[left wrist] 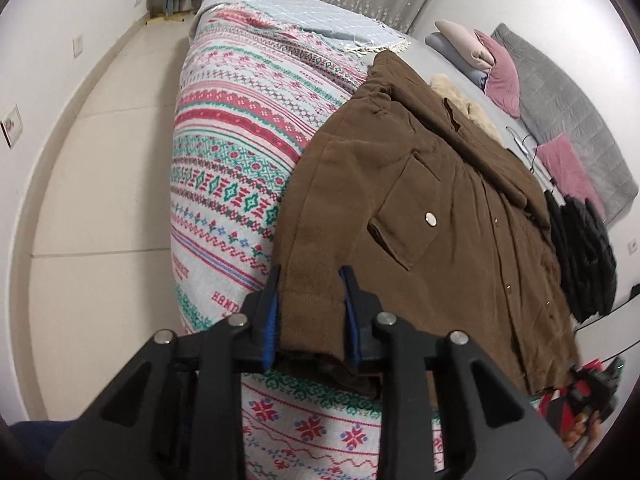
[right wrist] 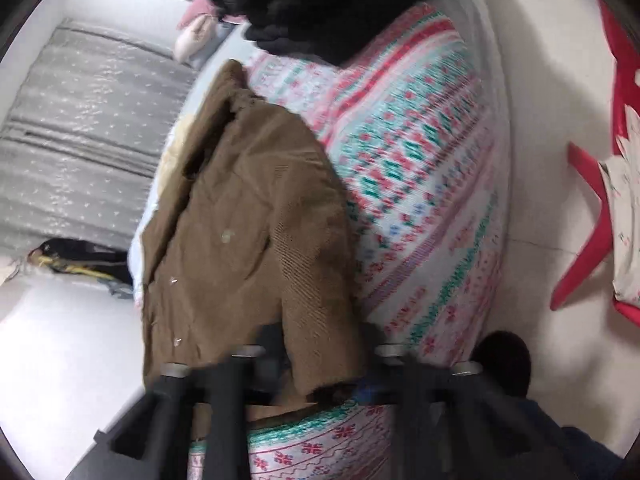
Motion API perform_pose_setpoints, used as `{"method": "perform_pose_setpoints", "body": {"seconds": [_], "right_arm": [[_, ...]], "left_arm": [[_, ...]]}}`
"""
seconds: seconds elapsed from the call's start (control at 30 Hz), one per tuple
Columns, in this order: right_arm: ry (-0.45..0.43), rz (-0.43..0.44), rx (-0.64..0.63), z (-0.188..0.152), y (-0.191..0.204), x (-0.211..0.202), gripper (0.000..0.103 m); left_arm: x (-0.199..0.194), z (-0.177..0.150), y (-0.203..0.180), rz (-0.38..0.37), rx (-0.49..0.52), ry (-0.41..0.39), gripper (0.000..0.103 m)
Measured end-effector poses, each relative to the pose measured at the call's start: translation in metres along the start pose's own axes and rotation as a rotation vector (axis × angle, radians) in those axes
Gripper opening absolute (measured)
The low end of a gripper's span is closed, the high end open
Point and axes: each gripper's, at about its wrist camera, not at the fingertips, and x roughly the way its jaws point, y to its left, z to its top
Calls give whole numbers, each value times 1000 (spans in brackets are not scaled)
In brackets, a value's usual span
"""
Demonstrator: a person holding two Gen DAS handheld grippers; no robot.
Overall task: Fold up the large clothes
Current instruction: 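Hold the coat side edge with both tools and lift it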
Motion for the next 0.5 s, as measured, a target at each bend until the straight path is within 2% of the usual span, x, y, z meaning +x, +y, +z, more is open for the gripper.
{"method": "perform_pose_setpoints", "body": {"seconds": [0.13,0.37,0.5], "right_arm": [[-50,62,-18,3,8,-14,12],[-129,196,-47,16,28,-44,10],[-174,243,-113,15,58,-64,10]], "left_arm": [[-9,3,-3,14,9,-39,22],[-36,12,-18,35,67,-121,20],[-54,16,-26,31,102,-162,19]]}}
